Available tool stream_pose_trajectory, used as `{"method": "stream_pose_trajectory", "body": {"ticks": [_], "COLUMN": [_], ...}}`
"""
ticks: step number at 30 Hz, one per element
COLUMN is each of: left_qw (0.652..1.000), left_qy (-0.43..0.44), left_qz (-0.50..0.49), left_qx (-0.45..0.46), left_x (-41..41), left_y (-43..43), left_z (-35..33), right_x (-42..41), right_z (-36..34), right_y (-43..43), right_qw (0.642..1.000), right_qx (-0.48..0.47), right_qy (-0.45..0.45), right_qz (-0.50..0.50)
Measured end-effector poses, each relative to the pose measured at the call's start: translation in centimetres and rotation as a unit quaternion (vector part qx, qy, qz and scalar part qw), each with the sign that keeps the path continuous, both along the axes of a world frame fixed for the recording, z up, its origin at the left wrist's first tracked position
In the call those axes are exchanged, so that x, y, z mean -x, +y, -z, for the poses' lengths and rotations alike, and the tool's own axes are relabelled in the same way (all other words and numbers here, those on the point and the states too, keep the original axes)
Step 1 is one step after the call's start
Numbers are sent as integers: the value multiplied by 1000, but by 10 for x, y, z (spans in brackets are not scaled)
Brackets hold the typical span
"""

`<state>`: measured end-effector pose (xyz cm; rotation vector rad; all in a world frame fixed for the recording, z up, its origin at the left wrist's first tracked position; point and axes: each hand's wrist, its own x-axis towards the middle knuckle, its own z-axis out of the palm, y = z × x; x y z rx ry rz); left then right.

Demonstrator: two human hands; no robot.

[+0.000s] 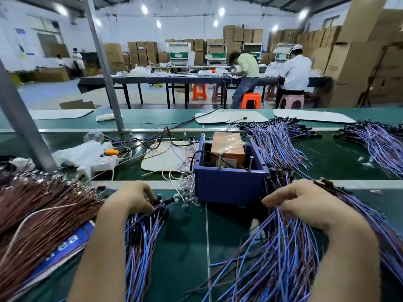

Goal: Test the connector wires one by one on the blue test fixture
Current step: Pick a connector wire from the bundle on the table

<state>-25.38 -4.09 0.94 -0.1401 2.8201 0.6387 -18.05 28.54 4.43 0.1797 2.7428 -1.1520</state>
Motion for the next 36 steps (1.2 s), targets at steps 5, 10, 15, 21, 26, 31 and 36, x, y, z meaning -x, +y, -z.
{"method": "stream_pose_trajectory", "body": {"ticks": [5,10,15,21,26,31,36], "left_qw": [999,998,942,780,807,854,862], "left_qy": [15,64,224,228,73,66,52], "left_qz": [1,-19,36,292,360,344,309], "left_qx": [35,-19,-246,-505,-462,-386,-398], "left_x": [3,3,-12,-62,-69,-56,-49], "left_y": [2,-1,20,92,108,106,106], "left_z": [2,-1,-33,-70,-65,-52,-45], "right_x": [2,2,3,13,14,5,-6], "right_z": [5,-1,-14,-21,-22,-29,-37], "right_y": [-1,0,-25,-65,-61,-49,-51], "right_qw": [996,999,972,901,841,798,787], "right_qx": [58,31,217,431,526,549,516], "right_qy": [-58,17,83,-17,118,247,333], "right_qz": [29,12,27,-44,-45,2,55]}}
